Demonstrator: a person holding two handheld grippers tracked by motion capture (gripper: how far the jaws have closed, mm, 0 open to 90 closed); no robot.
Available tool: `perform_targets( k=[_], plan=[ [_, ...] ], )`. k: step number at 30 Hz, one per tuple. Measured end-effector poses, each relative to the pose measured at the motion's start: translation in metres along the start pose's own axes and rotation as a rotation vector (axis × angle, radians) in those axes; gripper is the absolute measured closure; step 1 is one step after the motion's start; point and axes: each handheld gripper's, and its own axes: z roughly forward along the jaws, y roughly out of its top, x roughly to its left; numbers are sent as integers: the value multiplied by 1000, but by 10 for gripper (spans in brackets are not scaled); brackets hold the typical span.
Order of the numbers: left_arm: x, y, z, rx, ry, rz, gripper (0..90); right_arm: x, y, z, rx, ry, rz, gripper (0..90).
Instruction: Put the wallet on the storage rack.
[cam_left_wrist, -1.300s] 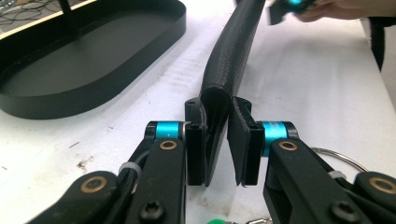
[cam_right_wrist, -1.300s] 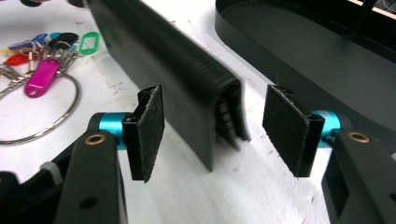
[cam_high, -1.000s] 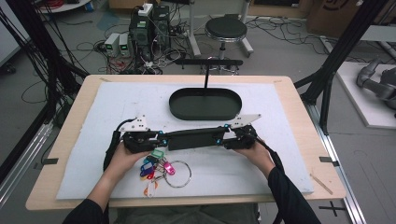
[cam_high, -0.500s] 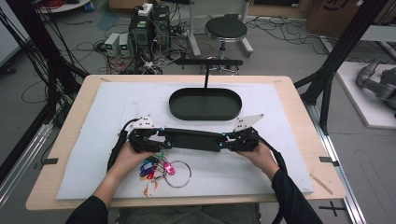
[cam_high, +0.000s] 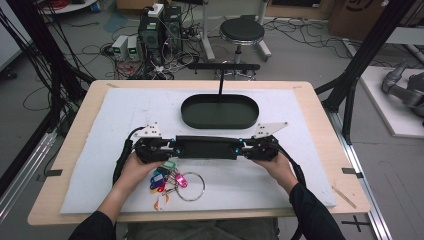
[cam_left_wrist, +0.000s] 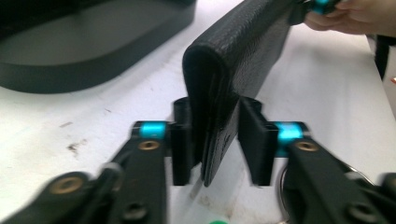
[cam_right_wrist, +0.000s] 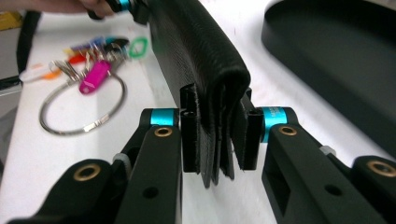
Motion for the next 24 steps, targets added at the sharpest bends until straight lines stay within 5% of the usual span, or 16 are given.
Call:
perform_targets(
  k=[2, 6, 12, 24],
  plan=[
    [0, 1, -2, -6, 18, -8, 522, 2, 4, -4, -11, -19, -12, 776],
    [2, 1, -10, -19, 49, -25, 471, 2, 9, -11, -35, -45, -23, 781],
    [-5, 6, -27, -74, 100, -13, 465, 2, 19, -27, -85, -95, -39, 782],
    [-38, 7, -63, -147, 163, 2, 350, -17, 38, -38, -138, -295, 12, 781]
  ],
)
